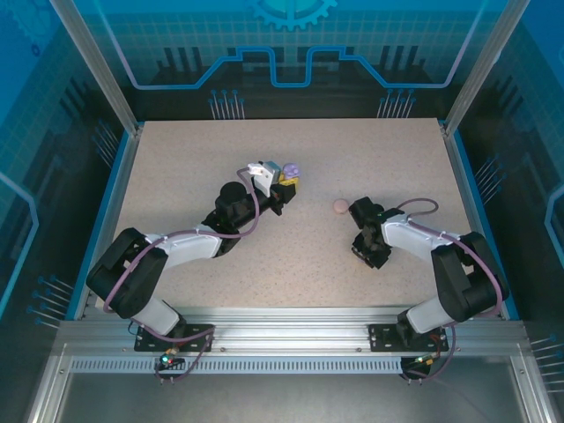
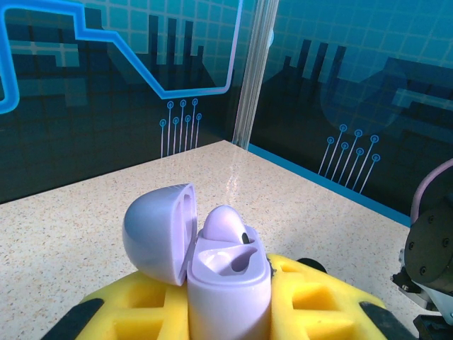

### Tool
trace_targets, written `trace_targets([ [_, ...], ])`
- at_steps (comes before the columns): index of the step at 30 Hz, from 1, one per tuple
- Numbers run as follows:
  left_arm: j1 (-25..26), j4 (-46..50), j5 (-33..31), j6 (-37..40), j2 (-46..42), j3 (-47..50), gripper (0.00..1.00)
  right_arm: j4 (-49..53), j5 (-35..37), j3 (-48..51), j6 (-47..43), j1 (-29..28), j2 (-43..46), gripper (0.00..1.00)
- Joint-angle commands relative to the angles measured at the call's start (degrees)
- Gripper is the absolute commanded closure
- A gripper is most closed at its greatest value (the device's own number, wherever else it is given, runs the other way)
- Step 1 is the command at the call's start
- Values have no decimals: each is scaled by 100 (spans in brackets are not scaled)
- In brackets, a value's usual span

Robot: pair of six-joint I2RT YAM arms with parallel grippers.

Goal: Insert the wireless bluetooth earbuds into the charging case

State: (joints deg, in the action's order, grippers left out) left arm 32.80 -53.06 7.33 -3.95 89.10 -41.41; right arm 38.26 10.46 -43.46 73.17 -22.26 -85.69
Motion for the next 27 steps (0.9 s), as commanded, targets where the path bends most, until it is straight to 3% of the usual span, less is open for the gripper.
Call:
trace_targets([
  [1,15,-211,185,124,-41,-32,100,-465,40,4,-72,-51,-40,83],
  [8,11,-166,318,69,-47,-54,100,-520,179,-66,-673,-41,473,88],
  [13,8,-117,551,131,-241,-42,100,-433,264,-435,-1603,-39,1029,88],
  [21,10,350,1150,375,-697,-97,100,-289,153,-2222,-3734,-218,1592,89],
  [27,22,874,1719,540,-923,-473,100,-619,324,-3619,-5495,-939,1569,90],
])
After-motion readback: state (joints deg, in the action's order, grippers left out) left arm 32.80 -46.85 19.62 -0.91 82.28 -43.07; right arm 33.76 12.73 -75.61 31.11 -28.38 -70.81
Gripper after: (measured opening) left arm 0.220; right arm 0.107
